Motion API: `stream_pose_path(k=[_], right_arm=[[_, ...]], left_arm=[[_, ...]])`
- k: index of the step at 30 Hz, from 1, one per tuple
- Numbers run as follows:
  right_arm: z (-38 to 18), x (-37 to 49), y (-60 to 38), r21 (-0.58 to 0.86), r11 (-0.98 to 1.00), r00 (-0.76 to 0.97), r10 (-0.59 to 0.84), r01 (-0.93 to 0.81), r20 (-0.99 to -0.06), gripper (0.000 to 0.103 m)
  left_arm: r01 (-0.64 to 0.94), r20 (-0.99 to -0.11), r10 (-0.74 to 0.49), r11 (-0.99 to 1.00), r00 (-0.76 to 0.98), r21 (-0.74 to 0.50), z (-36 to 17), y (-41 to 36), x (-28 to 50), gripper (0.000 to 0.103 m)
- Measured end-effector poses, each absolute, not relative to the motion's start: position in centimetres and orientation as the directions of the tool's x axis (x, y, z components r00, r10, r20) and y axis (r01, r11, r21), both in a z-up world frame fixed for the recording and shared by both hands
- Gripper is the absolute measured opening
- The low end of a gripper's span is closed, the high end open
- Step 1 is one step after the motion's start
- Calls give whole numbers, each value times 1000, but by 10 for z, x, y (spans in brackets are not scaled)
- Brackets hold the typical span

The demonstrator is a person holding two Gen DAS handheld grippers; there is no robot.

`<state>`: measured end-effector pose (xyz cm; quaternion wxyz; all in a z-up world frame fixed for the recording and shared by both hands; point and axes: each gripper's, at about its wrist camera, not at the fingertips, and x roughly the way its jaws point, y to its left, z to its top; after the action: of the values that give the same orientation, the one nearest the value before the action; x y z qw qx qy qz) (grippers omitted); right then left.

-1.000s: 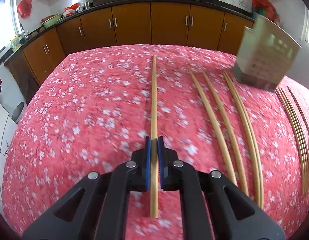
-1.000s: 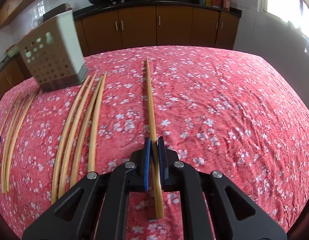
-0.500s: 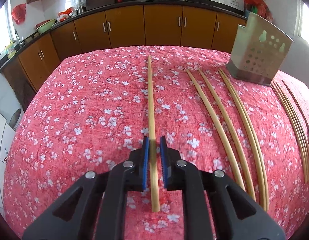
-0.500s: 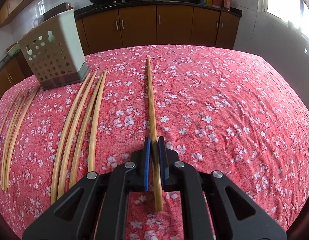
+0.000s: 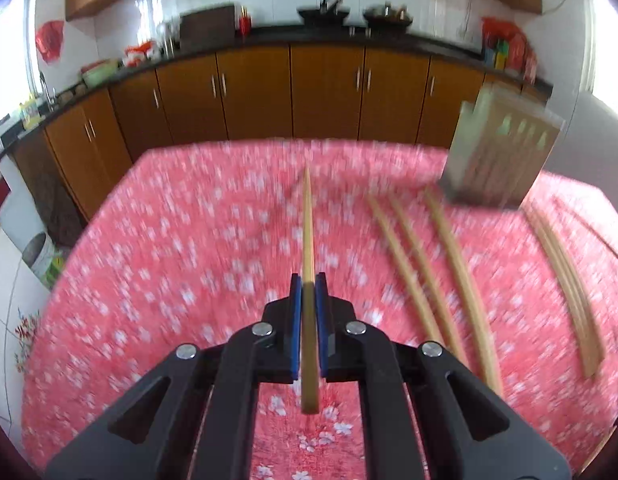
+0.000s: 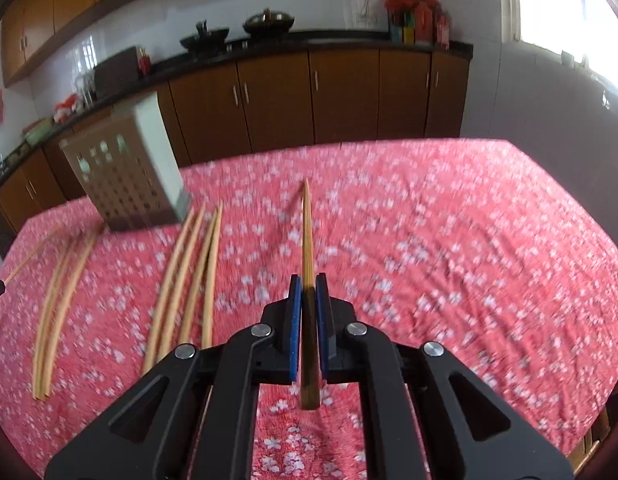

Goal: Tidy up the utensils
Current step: 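Lift both held chopsticks and carry them above the perforated holder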

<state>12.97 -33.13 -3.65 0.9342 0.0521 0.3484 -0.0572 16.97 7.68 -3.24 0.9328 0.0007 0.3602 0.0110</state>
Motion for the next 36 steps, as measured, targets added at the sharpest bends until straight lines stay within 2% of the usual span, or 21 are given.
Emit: stream_pose_path(k=[6,9,23,27,30,36], right_arm=[[16,118,-335,75,987,842,-78,139,-534,8],[31,118,-336,79,988,861,-75,132,-502,8],[64,137,-323,73,992,900,-63,105,-432,8],[106,140,-317,89,993,944,-40,73,-328,8],[147,140,-310,137,990,977,8,22,-215,8],[188,146,-292,198,977,995,87,-75,-50,8]], left_arm=[[-26,-530,-1,999,848,-44,31,78,157,8],[-27,-479,-3,998,878,-56,54,78,157,8],[-48,-422,19,997,906,-58,90,77,174,8],[-28,-334,2,997,942,-72,127,67,179,8],[6,-254,-33,994,967,-106,158,54,183,8],[102,-108,-121,981,987,-167,206,19,197,8]])
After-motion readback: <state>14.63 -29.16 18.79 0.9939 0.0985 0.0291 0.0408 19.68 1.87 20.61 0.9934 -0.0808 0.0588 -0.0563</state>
